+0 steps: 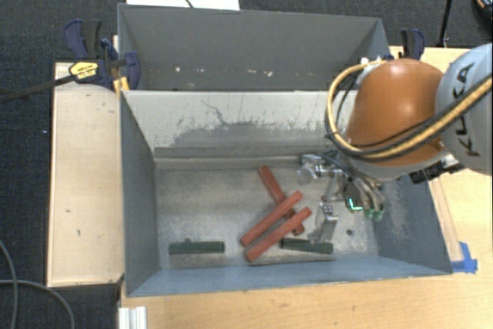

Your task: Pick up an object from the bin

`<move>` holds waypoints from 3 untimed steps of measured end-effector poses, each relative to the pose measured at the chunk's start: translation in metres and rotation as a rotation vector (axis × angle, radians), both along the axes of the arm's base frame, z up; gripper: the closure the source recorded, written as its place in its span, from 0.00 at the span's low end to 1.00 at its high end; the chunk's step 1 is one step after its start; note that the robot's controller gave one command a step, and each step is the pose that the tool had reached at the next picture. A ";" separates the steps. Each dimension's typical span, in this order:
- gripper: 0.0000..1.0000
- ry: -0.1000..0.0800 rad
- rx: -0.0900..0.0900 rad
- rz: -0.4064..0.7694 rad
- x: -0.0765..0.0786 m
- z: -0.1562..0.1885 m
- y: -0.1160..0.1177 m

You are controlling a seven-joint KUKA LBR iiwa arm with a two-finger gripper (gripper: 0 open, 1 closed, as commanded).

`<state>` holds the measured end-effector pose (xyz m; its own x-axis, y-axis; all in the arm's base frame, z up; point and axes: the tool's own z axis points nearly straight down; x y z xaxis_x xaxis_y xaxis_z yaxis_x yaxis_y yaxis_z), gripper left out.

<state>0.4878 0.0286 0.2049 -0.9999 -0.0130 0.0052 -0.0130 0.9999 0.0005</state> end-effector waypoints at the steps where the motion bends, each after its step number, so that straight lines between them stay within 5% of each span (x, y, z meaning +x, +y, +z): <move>1: 0.00 -0.004 0.002 0.506 -0.009 -0.106 -0.005; 2: 0.00 -0.016 0.004 0.527 0.014 -0.134 0.003; 3: 1.00 -0.017 0.002 0.523 0.015 -0.131 0.002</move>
Offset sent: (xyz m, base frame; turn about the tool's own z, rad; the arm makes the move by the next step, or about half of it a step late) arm -0.0091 -0.0046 -0.1049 -0.5066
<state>0.5027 0.0308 0.0735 -0.8598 -0.5105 -0.0112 -0.5105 0.8599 -0.0022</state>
